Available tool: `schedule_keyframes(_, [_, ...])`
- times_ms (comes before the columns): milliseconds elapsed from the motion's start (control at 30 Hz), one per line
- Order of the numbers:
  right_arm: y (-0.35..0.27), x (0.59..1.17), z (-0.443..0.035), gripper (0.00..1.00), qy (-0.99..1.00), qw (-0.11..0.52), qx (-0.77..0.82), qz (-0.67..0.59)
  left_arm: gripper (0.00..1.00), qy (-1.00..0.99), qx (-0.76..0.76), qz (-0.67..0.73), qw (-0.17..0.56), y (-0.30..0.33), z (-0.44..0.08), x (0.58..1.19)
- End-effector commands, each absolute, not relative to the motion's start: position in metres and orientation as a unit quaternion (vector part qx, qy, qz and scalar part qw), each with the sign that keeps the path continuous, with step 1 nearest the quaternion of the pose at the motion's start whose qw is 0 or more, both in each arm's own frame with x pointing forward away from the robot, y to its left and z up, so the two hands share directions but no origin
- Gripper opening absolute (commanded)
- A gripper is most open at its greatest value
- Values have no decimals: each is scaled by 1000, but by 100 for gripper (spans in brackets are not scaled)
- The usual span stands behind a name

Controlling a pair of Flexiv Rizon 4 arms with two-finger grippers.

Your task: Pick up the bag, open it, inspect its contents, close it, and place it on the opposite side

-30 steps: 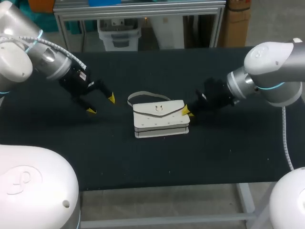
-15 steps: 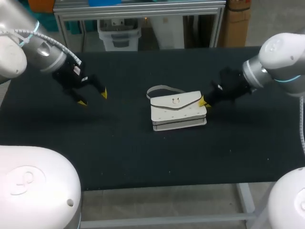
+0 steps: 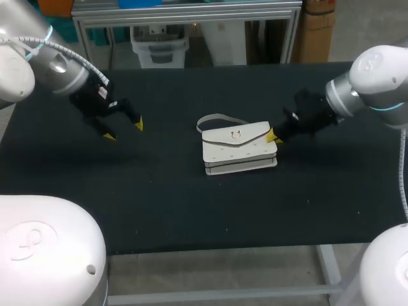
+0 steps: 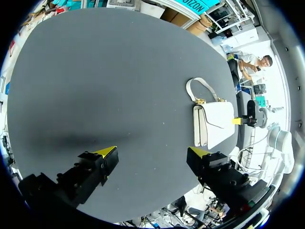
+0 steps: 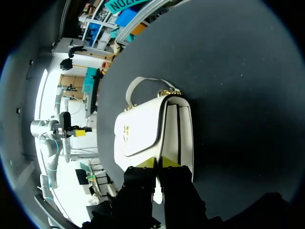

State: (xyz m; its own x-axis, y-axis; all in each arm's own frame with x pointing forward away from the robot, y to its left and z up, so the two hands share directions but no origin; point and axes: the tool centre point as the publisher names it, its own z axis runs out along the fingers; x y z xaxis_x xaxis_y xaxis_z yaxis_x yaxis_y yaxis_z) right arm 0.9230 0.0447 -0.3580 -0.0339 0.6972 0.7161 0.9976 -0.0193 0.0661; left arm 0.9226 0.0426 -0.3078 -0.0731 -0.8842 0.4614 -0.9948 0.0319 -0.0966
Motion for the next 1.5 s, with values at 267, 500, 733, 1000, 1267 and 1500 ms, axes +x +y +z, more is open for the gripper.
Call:
schedule_keyframes(267, [-28,966,-359,0,-622,216,-667,-349,100,-712,668,191,99,69,-298,930])
schedule_keyframes(500, [-65,999,-369,0,-644,224,-647,-342,100,-726,663,168,70,78,-292,930])
schedule_keyframes(733, [-98,1024,-371,0,-654,240,-636,-331,100,-732,662,154,58,83,-289,931])
schedule_keyframes(1000, [-137,1052,-363,0,-658,223,-640,-328,100,-732,664,143,48,84,-287,934])
schedule_keyframes(1267, [-169,1068,-364,0,-670,212,-639,-312,100,-733,666,134,41,85,-288,937])
schedule_keyframes(1500, [-194,1079,-367,0,-665,197,-655,-301,100,-735,668,114,20,90,-284,942])
